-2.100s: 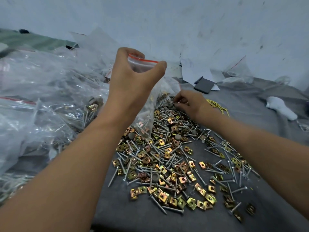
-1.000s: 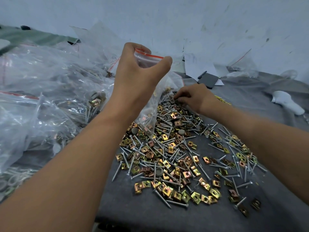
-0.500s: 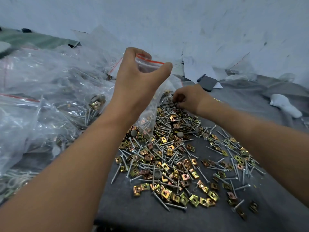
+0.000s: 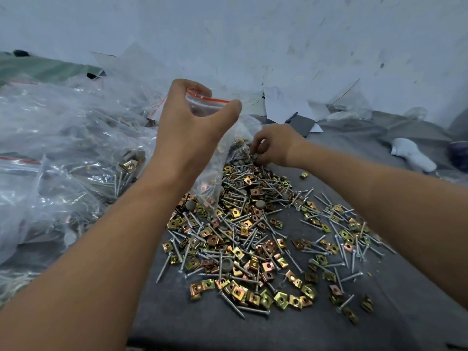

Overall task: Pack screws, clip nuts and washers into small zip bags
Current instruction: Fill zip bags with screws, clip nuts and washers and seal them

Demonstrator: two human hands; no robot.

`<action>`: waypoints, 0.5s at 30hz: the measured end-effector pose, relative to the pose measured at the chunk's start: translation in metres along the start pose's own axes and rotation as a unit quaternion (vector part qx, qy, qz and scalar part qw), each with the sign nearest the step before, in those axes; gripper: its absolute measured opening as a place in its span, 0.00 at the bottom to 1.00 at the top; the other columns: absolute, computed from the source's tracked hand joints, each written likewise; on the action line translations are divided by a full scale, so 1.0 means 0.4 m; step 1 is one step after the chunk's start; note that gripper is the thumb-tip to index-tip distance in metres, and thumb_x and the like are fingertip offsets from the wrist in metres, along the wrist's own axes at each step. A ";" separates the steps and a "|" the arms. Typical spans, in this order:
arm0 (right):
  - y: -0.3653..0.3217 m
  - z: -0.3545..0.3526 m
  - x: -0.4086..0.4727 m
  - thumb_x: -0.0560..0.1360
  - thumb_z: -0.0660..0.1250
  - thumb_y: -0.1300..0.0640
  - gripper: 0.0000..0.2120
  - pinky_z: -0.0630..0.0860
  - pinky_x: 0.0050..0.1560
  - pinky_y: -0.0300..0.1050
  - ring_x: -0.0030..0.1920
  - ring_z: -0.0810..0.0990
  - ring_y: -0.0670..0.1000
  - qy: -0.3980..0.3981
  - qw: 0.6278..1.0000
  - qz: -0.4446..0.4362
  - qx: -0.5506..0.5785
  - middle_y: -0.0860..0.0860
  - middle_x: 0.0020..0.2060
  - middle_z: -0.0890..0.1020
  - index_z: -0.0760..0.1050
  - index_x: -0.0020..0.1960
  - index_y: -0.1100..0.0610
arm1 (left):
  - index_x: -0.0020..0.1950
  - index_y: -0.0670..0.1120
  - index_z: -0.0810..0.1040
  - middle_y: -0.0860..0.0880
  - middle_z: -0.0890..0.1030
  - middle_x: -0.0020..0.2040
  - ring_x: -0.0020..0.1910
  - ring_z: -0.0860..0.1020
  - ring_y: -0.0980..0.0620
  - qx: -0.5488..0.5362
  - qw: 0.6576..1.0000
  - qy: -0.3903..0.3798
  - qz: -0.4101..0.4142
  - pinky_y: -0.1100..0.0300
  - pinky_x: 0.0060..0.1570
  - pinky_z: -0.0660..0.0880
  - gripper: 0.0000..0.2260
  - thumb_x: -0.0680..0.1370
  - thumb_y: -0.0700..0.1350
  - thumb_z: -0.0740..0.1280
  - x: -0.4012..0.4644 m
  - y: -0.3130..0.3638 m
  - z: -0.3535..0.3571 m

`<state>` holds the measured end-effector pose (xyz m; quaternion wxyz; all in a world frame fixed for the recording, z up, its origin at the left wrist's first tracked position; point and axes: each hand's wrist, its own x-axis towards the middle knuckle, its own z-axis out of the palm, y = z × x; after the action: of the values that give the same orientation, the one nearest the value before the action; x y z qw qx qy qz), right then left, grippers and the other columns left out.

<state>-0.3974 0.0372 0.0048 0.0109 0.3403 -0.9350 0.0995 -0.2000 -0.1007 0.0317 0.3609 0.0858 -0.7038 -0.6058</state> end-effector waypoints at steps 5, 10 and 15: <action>0.081 -0.002 -0.057 0.72 0.76 0.73 0.16 0.85 0.51 0.48 0.50 0.86 0.63 0.014 0.844 0.068 0.532 0.68 0.53 0.85 0.80 0.58 0.68 | 0.64 0.47 0.74 0.53 0.82 0.49 0.44 0.81 0.64 0.009 1.000 -0.025 0.010 0.67 0.45 0.78 0.21 0.77 0.50 0.78 -0.003 0.002 -0.002; 0.075 -0.052 -0.122 0.72 0.72 0.71 0.13 0.84 0.50 0.43 0.52 0.88 0.57 -0.015 0.653 0.039 0.756 0.62 0.53 0.87 0.81 0.56 0.63 | 0.66 0.48 0.71 0.52 0.83 0.54 0.51 0.82 0.59 0.084 0.985 -0.133 0.068 0.66 0.50 0.78 0.27 0.74 0.50 0.80 -0.028 -0.005 0.019; 0.031 -0.161 -0.208 0.71 0.73 0.70 0.10 0.83 0.51 0.40 0.52 0.87 0.56 -0.037 0.573 -0.056 0.817 0.60 0.53 0.87 0.86 0.50 0.60 | 0.67 0.52 0.68 0.52 0.80 0.58 0.58 0.80 0.51 0.203 0.947 -0.204 0.141 0.48 0.60 0.77 0.32 0.69 0.60 0.77 -0.065 -0.007 0.055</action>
<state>-0.3445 0.1116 0.0584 -0.3005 0.2599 -0.4361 0.8075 -0.1954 -0.0695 0.0182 0.2658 -0.0684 -0.8755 -0.3977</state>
